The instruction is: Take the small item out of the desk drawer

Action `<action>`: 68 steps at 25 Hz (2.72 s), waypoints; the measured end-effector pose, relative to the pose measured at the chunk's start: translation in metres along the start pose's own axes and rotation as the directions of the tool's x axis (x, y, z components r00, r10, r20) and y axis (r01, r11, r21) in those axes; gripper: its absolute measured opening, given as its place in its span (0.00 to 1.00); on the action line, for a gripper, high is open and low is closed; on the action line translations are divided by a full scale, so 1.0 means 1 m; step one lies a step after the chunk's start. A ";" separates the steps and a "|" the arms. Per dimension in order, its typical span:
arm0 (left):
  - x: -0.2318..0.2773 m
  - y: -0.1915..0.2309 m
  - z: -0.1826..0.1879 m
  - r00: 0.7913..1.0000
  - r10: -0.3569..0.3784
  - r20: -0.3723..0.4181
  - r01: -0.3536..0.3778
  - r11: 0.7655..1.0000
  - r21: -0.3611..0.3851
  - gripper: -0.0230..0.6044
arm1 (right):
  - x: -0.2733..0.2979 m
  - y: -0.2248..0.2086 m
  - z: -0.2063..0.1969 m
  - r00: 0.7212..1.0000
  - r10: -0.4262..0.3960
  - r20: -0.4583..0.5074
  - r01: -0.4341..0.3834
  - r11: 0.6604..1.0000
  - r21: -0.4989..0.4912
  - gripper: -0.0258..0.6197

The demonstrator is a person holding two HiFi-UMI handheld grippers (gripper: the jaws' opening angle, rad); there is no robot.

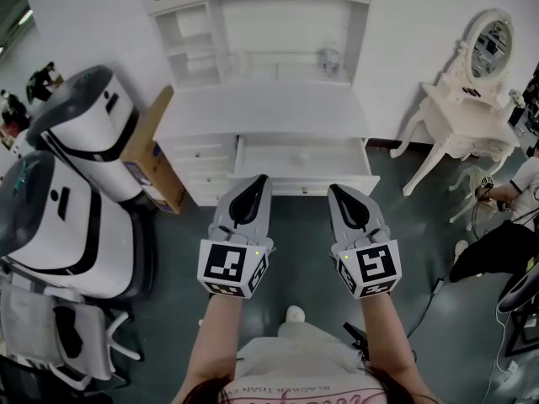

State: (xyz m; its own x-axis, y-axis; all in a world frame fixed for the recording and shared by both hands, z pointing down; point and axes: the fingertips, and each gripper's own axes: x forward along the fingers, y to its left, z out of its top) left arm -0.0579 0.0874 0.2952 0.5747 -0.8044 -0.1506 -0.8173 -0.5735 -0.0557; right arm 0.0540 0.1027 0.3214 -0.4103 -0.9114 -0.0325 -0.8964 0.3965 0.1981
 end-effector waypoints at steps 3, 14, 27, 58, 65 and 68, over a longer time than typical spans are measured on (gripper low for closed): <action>0.026 0.002 -0.005 1.000 0.019 -0.008 -0.018 1.000 0.005 0.03 | 0.018 -0.022 -0.005 1.000 0.023 0.002 -0.023 1.000 0.005 0.04; 0.077 0.025 -0.026 0.996 0.075 -0.049 -0.075 0.997 0.016 0.03 | 0.055 -0.065 -0.024 1.000 0.016 -0.013 -0.015 0.999 0.038 0.04; 0.157 0.076 -0.042 0.997 0.071 -0.034 -0.070 0.997 0.012 0.03 | 0.134 -0.111 -0.041 1.000 0.000 -0.018 0.001 0.999 0.045 0.08; 0.328 0.190 -0.075 0.997 0.014 -0.075 -0.016 0.999 -0.033 0.03 | 0.322 -0.196 -0.073 0.991 -0.006 -0.132 0.015 0.998 0.064 0.75; 0.330 0.191 -0.086 0.993 0.051 -0.102 -0.056 0.997 -0.045 0.03 | 0.327 -0.198 -0.090 0.985 0.043 -0.169 -0.031 0.997 0.075 0.74; 0.330 0.192 -0.098 0.990 0.067 -0.123 -0.074 0.996 -0.054 0.03 | 0.329 -0.197 -0.108 0.977 0.060 -0.206 -0.043 0.995 0.088 0.73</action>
State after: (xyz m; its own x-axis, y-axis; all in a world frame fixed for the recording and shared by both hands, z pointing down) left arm -0.0206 -0.3034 0.3312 0.5198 -0.8537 -0.0313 -0.8539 -0.5203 0.0090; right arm 0.1136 -0.2870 0.3780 -0.4203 -0.8890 0.1818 -0.8892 0.4434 0.1126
